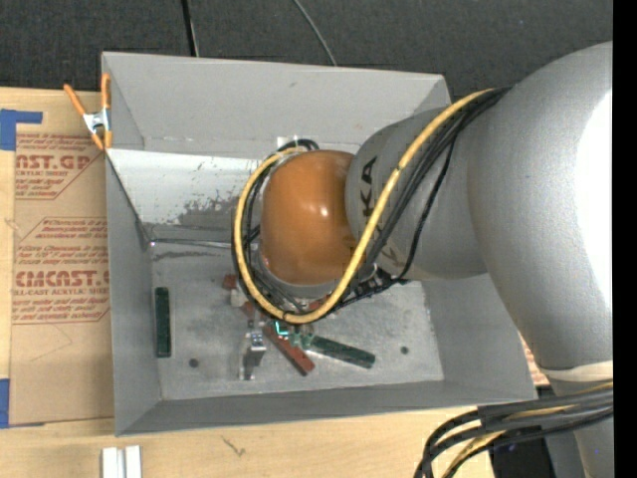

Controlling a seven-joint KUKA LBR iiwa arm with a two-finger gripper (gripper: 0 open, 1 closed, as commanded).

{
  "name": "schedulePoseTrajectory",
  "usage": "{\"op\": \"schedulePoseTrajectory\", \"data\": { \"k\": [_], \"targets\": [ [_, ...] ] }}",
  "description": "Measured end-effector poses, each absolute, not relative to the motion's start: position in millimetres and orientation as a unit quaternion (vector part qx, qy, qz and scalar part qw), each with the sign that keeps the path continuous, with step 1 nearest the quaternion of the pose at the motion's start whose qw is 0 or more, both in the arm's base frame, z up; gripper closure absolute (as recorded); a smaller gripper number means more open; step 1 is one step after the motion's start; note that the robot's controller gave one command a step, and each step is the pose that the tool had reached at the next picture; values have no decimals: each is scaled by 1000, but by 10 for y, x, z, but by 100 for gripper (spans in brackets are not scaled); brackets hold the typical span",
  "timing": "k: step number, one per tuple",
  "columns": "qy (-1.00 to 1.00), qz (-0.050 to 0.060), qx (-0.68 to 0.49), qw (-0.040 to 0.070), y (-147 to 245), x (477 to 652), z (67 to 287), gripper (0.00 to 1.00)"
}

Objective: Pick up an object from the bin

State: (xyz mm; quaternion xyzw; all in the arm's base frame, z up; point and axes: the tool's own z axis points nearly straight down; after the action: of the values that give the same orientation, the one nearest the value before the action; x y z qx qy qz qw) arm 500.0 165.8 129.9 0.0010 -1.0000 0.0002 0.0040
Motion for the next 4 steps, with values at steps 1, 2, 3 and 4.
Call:
{"op": "schedulePoseTrajectory", "data": {
  "k": [1,2,3,4],
  "targets": [
    [-1000,-1,0,0,1652,5022,1341,0],
    [-1000,-1,10,-1,1269,5347,1214,0],
    [-999,-3,-29,-13,1027,5380,775,100],
    [-999,-3,-29,-13,1027,5380,775,100]
  ]
}}
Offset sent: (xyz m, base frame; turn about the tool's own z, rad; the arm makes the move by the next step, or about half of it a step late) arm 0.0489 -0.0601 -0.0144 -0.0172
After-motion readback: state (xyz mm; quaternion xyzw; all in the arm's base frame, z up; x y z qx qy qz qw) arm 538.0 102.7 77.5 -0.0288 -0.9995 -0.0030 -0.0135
